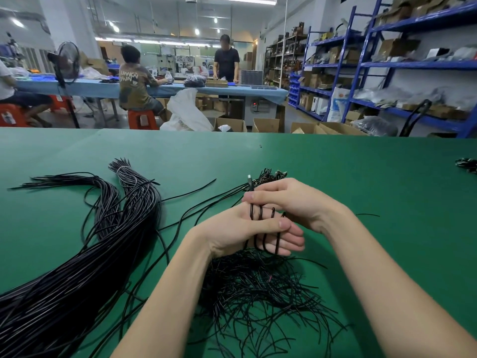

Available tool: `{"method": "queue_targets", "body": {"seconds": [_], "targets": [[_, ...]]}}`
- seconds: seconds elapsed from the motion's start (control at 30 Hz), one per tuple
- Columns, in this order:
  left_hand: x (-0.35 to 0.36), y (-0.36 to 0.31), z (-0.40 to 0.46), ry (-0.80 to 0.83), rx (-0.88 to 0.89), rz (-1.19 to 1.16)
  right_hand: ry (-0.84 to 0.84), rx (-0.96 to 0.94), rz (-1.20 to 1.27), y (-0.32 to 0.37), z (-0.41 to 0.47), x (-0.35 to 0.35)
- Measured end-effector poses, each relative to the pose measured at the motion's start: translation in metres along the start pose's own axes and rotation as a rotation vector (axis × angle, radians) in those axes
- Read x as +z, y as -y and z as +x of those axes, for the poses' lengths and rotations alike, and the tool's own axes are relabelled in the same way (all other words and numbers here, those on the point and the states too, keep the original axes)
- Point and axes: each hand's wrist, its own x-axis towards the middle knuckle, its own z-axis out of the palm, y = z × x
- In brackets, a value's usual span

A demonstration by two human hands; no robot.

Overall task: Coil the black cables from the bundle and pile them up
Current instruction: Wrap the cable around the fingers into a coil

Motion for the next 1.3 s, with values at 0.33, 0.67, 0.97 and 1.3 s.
{"method": "queue_targets", "body": {"seconds": [0.33,0.67,0.97,1.3], "targets": [[-0.005,-0.003,-0.005,0.009,-0.013,-0.013,-0.052,0.015,-0.103,-0.004,-0.015,-0.009],[-0.008,-0.004,-0.004,-0.131,0.007,-0.014,-0.254,-0.091,-0.029,-0.009,-0.016,-0.002],[-0.007,0.005,0.01,-0.24,0.035,0.149,-0.241,-0.069,-0.361,0.003,-0.019,-0.012],[0.0,0.009,0.016,-0.341,0.037,0.077,-0.336,-0.059,-0.073,-0.003,-0.015,-0.023]]}}
